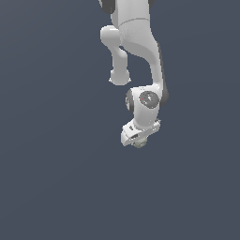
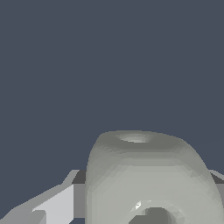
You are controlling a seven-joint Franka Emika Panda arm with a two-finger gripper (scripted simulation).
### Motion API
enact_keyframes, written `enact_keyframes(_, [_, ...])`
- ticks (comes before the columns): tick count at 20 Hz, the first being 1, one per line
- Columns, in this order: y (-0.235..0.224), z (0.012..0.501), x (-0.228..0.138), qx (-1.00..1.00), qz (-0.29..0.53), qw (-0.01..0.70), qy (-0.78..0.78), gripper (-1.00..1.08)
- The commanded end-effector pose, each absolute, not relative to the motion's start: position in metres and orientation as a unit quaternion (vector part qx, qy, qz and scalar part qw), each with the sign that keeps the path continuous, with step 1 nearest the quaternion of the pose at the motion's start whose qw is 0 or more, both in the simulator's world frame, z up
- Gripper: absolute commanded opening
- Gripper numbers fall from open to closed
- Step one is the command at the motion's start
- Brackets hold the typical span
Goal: Pick up the object and move it to a goal position.
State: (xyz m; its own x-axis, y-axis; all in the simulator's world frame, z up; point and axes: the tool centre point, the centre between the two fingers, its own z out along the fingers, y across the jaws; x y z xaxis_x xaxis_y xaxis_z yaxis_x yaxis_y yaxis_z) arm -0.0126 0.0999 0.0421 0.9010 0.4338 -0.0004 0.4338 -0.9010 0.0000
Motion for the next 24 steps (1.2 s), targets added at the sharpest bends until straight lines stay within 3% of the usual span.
enact_keyframes(1, [0.098, 0.047, -0.012, 0.975, 0.000, 0.000, 0.222, -1.00])
enact_keyframes(11, [0.076, 0.103, -0.014, 0.975, 0.000, 0.000, 0.222, -1.00])
enact_keyframes(24, [0.021, 0.246, -0.016, 0.975, 0.000, -0.001, 0.223, -1.00])
